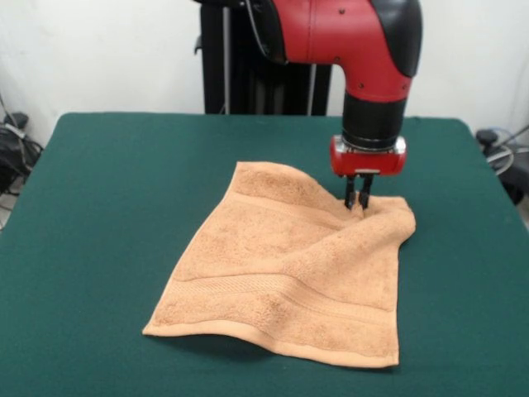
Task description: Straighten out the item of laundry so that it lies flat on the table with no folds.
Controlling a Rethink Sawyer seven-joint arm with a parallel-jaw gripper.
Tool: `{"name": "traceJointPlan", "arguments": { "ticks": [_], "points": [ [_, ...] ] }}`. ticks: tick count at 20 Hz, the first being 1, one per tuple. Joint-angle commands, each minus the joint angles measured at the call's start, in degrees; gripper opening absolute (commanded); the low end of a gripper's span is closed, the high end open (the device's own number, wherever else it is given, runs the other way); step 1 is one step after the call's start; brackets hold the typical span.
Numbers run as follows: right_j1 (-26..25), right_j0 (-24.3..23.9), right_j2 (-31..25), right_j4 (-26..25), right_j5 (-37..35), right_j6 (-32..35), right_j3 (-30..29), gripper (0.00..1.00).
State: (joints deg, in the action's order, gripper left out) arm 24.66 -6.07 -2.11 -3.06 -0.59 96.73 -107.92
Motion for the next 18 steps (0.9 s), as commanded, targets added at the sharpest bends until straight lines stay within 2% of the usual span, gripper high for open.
{"name": "traceJointPlan", "arguments": {
  "ticks": [1,6,11,18],
  "points": [
    [-9.8,1.0,-0.8,-1.0,5.3,8.9,3.5,0.00],
    [-10.0,1.5,-0.4,-0.4,6.5,10.2,2.3,0.00],
    [-7.1,3.4,0.0,1.4,7.4,14.3,-4.5,0.00],
    [-3.6,3.3,-0.1,1.8,4.5,13.0,-8.8,0.00]
  ]
}}
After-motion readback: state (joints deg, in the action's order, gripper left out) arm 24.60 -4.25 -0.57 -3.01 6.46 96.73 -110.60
